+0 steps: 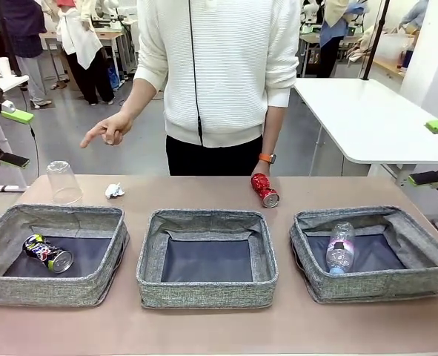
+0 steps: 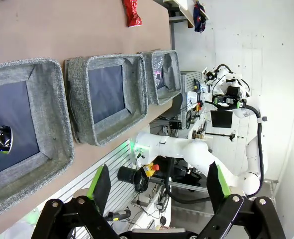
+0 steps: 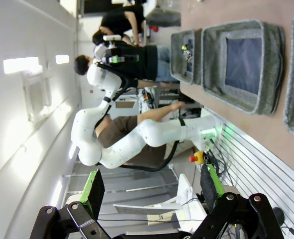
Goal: Sort the waste into the appropriate baskets.
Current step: Pick up the waste item pointed out by the person.
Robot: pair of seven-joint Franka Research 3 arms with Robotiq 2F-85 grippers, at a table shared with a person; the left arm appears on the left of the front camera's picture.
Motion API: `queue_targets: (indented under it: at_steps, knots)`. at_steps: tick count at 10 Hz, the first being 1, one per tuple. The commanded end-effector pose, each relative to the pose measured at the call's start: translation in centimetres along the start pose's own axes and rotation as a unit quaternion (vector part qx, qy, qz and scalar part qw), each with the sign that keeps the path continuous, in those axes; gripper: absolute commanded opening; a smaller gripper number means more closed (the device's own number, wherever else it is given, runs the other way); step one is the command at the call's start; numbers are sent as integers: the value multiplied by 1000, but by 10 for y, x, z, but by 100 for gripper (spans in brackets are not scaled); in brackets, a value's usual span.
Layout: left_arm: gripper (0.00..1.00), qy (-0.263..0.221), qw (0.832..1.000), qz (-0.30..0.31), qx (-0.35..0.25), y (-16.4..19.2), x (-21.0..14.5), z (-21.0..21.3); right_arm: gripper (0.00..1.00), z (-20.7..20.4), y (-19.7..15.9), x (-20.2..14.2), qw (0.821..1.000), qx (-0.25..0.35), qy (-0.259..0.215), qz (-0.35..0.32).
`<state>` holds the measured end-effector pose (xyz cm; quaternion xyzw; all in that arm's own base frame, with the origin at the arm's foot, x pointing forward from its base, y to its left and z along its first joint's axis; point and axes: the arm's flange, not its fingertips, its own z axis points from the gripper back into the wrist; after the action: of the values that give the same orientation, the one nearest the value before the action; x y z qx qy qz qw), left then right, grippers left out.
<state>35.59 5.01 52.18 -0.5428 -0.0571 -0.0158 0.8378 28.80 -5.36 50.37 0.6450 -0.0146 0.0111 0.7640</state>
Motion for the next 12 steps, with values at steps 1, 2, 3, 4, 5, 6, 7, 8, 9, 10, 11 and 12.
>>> queue_targets:
  at_steps: [1,2,3,4,5,6,7,8,9,10,11,12]
  knots:
    - [100,1,1000,5,5,-3,-2,3,100,1,4,1,1000,8,1,9]
    - [100,1,1000,5,5,-3,-2,3,100,1,4,1,1000,8,1,9]
    - [100,0,1000,0,0,0,0,0,100,1,4,1,1000,8,1,9]
    - [100,-64,987,-126,78,11,29,5,100,1,4,1,1000,8,1,9]
    - [100,-99,959,-240,117,29,59,9,100,1,4,1,1000,8,1,9]
    - [100,-141,927,-338,78,43,79,12,100,1,4,1,1000,8,1,9]
    - [100,-203,893,-401,19,49,90,14,100,1,4,1,1000,8,1,9]
    - [100,-223,876,-428,0,48,97,18,100,1,4,1,1000,8,1,9]
    - [100,-234,868,-437,4,48,103,22,100,1,4,1,1000,8,1,9]
    - [100,-244,863,-442,1,48,108,27,100,1,4,1,1000,8,1,9]
    - [100,-247,868,-432,-6,46,113,34,100,1,4,1,1000,8,1,9]
    - [100,-247,880,-403,37,43,107,29,100,1,4,1,1000,8,1,9]
